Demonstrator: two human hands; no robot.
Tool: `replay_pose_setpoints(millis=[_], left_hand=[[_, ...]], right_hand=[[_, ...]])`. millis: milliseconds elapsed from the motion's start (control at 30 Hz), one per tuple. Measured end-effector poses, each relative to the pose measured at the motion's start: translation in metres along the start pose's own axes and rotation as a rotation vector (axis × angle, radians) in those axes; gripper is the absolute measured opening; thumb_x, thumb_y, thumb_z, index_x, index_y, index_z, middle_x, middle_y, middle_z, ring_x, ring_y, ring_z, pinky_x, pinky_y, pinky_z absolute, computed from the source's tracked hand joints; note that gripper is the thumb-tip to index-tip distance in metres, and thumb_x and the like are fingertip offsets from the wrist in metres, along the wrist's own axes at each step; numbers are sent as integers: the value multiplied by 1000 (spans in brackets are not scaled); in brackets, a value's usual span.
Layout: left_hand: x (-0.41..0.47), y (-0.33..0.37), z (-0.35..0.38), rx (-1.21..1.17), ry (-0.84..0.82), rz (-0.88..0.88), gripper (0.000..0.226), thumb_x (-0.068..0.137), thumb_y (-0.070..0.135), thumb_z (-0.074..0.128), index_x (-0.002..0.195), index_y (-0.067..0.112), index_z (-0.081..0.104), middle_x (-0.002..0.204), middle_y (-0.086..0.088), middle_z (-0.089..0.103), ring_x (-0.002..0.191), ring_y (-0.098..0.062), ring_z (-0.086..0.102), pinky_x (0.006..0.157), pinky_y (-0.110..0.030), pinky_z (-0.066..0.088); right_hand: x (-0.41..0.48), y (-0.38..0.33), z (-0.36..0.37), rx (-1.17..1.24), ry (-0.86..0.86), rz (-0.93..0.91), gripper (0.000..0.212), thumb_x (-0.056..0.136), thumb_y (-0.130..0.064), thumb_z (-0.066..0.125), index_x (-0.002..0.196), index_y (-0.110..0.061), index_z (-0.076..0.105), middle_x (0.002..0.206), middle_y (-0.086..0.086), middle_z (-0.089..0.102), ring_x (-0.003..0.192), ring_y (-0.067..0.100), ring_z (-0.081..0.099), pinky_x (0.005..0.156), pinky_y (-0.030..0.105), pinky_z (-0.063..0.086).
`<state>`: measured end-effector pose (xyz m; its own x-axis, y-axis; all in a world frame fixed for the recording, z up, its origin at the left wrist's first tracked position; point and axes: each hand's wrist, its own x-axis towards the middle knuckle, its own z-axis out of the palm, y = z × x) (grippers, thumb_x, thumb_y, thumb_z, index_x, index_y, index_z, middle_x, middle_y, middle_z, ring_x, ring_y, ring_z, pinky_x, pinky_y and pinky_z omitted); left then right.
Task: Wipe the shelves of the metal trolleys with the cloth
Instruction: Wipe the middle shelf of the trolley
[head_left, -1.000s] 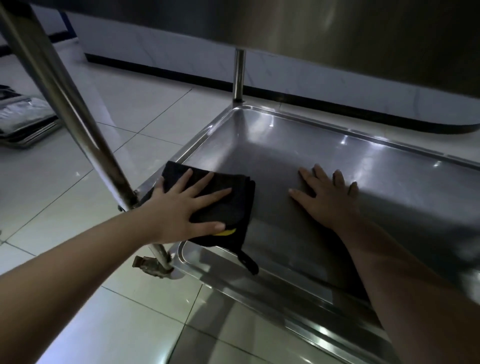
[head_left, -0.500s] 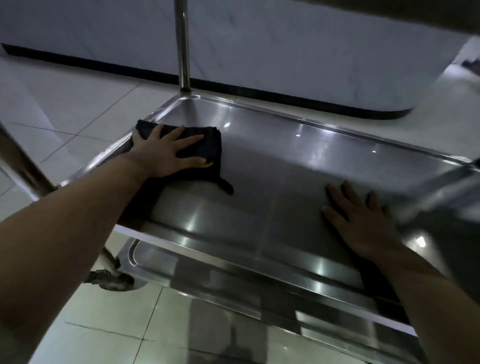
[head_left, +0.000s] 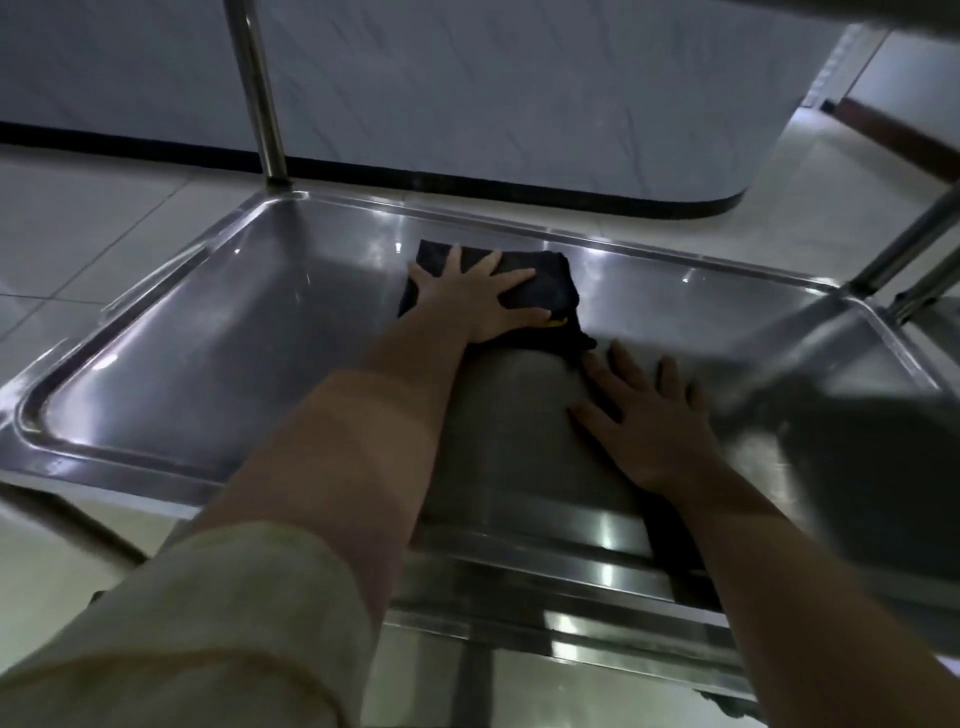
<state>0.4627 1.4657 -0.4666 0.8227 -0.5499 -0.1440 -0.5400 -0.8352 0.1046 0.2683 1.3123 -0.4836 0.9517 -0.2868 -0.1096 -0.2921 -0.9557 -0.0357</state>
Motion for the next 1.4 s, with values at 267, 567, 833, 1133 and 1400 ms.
replay_pose_setpoints(millis=[267,567,833,1133,1400], left_hand=[[-77,-194,-11,-8,-5,-336,118,36,109,1,145,65,5,165,12,-1,150,-33,-4,116,-66,3],[-94,-80,2,33,-47,-131,88,65,95,13,145,63,-4,164,13,-10,149,-37,-11,109,-74,-4],[-169,-93,14,-25,-30,-107,83,69,92,22,144,65,0,163,18,-8,151,-25,-13,116,-62,-7],[-253,-184,14,2,-60,-401,87,55,98,2,137,71,-11,163,15,-12,150,-33,-11,113,-67,-7],[-229,-10,34,17,-92,-20,80,75,92,23,143,65,-10,162,15,-19,147,-36,-23,108,-73,-10]], right_hand=[[0,-8,1,8,-8,-19,66,90,-75,20,149,-56,-3,164,-13,-6,149,41,-1,119,57,1],[-9,-20,1,34,11,-201,58,96,-64,22,151,-52,5,163,-19,-4,151,29,-8,117,63,0],[-12,-13,-2,56,-36,-220,66,89,-74,24,149,-55,6,162,-20,-2,151,21,-8,119,54,-4],[-14,-25,1,9,-45,-195,64,91,-73,22,150,-54,5,163,-19,-4,151,26,-5,119,56,0],[-16,-20,0,35,-48,-184,63,94,-68,28,151,-52,8,163,-18,-2,151,25,-5,119,57,0]])
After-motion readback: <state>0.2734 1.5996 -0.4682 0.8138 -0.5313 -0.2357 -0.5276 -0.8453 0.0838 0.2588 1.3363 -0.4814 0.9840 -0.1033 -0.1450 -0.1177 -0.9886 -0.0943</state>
